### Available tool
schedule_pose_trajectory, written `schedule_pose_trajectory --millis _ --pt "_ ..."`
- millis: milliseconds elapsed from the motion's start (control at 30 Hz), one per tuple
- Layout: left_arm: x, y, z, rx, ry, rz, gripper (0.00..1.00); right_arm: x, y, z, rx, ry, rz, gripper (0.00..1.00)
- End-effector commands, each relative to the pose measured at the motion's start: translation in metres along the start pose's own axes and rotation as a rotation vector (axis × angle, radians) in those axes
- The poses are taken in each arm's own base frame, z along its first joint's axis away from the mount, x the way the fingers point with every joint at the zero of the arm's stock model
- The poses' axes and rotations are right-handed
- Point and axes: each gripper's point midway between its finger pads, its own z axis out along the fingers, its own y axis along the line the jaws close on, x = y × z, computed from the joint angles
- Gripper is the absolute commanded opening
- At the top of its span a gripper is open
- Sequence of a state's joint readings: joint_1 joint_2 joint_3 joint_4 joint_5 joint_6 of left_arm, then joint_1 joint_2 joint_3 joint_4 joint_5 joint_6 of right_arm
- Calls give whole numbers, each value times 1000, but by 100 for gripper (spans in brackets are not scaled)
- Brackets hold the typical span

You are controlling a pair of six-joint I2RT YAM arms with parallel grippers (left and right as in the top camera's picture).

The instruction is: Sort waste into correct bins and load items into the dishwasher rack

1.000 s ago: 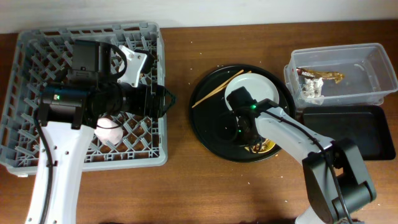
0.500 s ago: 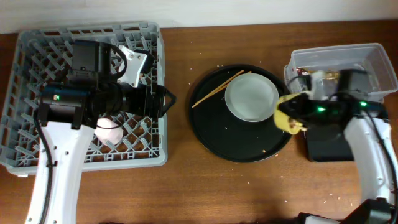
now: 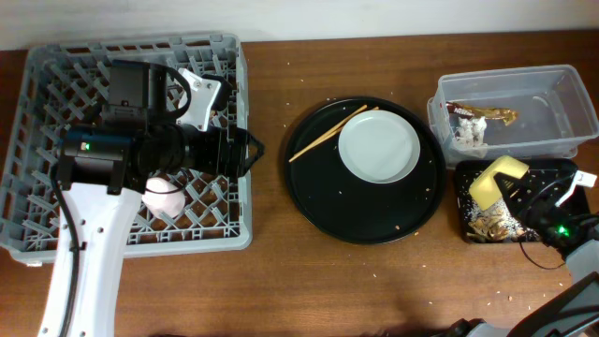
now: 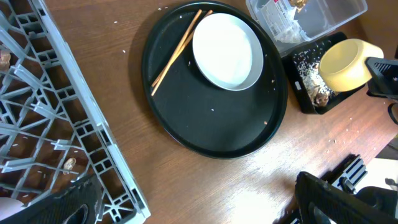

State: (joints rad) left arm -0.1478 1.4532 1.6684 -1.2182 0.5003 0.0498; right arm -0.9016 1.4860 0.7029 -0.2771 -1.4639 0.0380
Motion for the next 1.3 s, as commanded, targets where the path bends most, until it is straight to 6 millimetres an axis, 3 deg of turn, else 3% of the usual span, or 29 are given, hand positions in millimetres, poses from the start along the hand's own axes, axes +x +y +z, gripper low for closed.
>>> schedule_pose_trajectory --millis 0,67,100,133,167,200,233,267,300,333,367,500,633,700,800,900,933,1033,1167,1233,1267 --pt "-3 -1 -1 1 -5 25 99 0 2 -1 -10 -4 -29 4" --pt "-3 -1 -1 1 -5 25 99 0 13 -3 -72 -5 -12 4" --pt "-3 -1 -1 1 -5 25 99 -1 -18 -3 105 -14 57 4" --pt "-3 -1 -1 1 -5 25 99 0 -11 -3 64 -13 101 4" --pt "-3 -1 -1 1 -5 25 99 -1 8 -2 -46 -5 7 4" --pt "-3 -1 -1 1 -5 25 99 -2 -15 -3 89 -22 162 4" --pt "-3 -1 -1 1 -5 25 99 -2 15 -2 -83 2 124 4" --pt "-3 -1 -1 1 -5 25 99 -4 -3 3 30 -2 100 4" --pt "-3 -1 -1 1 -5 25 99 -3 -26 1 160 -22 209 4" --pt "-3 -1 -1 1 -5 25 99 -2 5 6 -10 14 155 4" --pt "-3 -1 -1 1 -5 25 99 -4 -6 10 55 9 169 4" --pt "-3 -1 -1 1 -5 25 99 -7 26 10 -14 22 54 6" --pt "-3 -1 -1 1 -5 25 99 -3 10 17 236 -5 85 4" --pt "-3 -1 -1 1 -5 25 99 19 24 38 402 75 -4 4" --pt "-3 -1 -1 1 -5 25 99 80 55 72 631 354 -285 4" --pt "-3 -1 -1 1 -5 25 99 154 82 106 616 586 -533 4" --pt "-3 -1 -1 1 -5 25 99 175 82 112 633 648 -613 4" --pt "-3 -1 -1 1 -5 25 99 204 71 119 673 746 -693 4" --pt "-3 -1 -1 1 -5 25 99 229 32 124 751 882 -650 6" --pt "-3 -1 -1 1 -5 25 99 236 16 129 768 928 -658 15" --pt "-3 -1 -1 1 -5 25 99 237 13 133 763 924 -662 28"
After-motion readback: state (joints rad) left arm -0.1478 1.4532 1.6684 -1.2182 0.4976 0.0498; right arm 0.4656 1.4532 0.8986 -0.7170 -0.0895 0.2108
